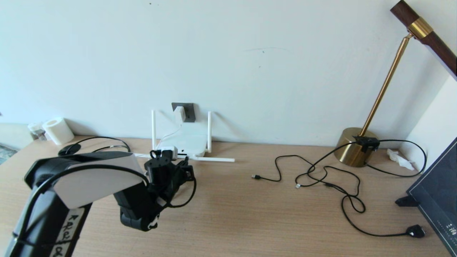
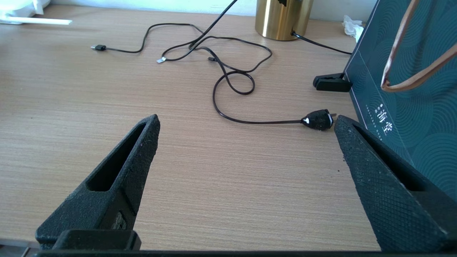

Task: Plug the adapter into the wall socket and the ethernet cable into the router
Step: Align cable and router interface, then plug cable into router interface

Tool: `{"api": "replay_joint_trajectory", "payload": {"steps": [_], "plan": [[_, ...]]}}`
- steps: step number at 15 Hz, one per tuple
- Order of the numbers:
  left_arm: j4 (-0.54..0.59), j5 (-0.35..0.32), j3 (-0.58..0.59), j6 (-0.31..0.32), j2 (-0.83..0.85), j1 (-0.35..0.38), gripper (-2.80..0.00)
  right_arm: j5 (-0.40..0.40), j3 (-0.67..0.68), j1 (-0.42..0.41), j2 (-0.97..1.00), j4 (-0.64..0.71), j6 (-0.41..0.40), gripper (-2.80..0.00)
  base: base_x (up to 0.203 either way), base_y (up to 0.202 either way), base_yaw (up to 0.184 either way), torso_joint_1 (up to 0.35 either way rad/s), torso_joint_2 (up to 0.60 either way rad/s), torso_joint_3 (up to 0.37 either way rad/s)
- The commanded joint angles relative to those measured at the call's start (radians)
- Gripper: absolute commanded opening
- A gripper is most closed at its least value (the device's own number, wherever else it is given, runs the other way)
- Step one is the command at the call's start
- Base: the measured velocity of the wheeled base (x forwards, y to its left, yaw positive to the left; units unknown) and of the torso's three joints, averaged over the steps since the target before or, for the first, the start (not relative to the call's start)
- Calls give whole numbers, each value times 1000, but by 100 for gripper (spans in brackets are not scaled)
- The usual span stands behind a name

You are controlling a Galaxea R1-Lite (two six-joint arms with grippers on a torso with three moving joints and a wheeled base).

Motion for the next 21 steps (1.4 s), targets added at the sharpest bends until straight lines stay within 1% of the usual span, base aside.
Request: {"api": "replay_joint_trajectory", "payload": {"steps": [1, 21], "plan": [[-8, 1, -16, 3, 15, 5, -280, 1, 0, 0, 0, 0, 0, 0, 0, 0, 0, 0, 0, 0], [-8, -6, -20, 2, 20, 23, -280, 1, 0, 0, 1, 0, 0, 0, 0, 0, 0, 0, 0, 0]]}}
